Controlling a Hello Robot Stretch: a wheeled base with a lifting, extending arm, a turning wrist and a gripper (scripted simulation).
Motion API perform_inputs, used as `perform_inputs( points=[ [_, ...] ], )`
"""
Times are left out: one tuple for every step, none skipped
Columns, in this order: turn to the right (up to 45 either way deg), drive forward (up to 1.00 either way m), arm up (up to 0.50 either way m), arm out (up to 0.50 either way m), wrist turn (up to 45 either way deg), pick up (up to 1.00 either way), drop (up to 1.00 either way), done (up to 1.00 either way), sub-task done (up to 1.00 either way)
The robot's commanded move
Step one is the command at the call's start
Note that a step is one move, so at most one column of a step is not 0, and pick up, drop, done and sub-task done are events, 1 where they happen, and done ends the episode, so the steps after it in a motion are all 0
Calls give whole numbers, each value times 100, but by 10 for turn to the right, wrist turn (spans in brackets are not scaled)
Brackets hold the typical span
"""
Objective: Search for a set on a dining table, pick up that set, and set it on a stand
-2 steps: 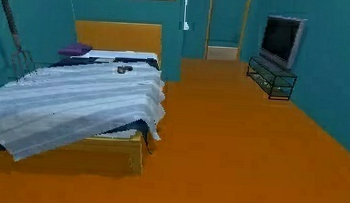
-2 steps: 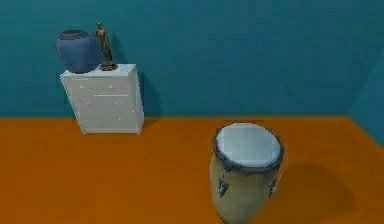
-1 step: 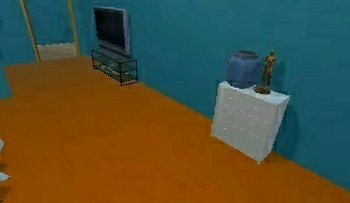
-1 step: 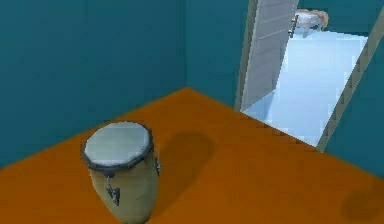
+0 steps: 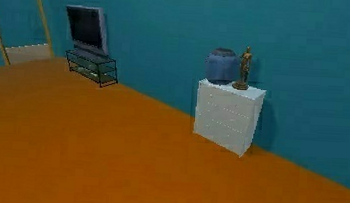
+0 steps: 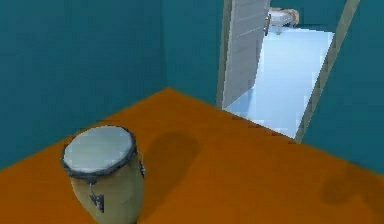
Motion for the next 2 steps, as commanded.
perform_inputs(
  points=[
    [0,15,0,0,0,0,0,0,0],
    [-360,0,0,0,0,0,0,0,0]
  ],
)
